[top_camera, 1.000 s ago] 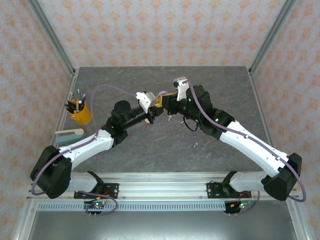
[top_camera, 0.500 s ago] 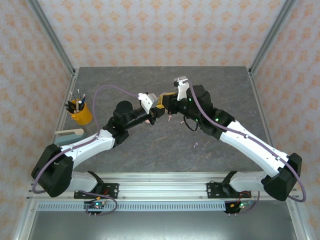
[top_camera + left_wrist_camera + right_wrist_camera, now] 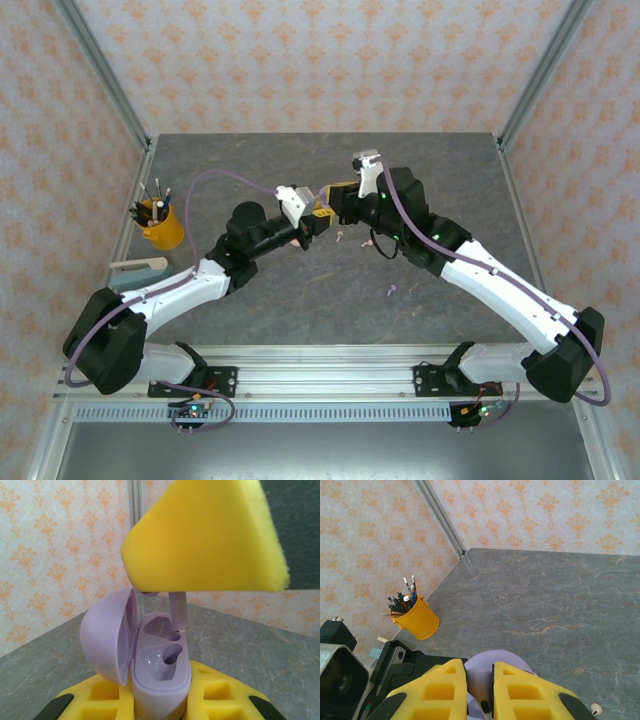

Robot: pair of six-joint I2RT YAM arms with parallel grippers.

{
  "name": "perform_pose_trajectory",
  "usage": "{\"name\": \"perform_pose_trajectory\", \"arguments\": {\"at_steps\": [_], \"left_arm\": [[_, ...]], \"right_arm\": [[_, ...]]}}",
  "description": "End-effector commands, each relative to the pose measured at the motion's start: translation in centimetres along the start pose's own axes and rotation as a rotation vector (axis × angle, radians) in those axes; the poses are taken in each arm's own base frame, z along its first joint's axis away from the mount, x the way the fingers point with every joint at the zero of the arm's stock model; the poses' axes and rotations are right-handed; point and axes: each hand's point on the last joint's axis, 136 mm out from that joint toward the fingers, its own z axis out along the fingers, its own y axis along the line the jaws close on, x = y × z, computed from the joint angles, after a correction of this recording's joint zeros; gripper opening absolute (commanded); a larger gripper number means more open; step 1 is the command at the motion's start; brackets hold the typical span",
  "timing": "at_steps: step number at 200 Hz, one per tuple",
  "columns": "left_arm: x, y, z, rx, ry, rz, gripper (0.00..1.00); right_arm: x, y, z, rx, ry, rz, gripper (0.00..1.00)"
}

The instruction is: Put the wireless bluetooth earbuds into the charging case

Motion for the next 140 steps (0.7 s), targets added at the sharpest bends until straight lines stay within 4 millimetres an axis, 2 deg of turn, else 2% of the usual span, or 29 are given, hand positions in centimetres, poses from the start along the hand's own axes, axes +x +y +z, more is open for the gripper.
{"name": "perform_pose_trajectory", "arguments": {"at_steps": [1, 84, 140], "left_arm": [[-1.3, -0.6, 0.1, 0.028, -0.031, 0.008, 0.00], [-1.7, -0.6, 0.1, 0.022, -0.036, 0.018, 0.00], [-1.8, -0.4, 0.1, 0.013, -0.037, 0.029, 0.00]], "right_arm": [[-0.9, -0.1, 0.3, -0.001, -0.034, -0.004, 0.15], [1.0, -0.5, 1.2, -0.002, 0.017, 0.005, 0.14], [2.4, -0.9, 0.7, -0.001, 0.048, 0.006, 0.14]]}}
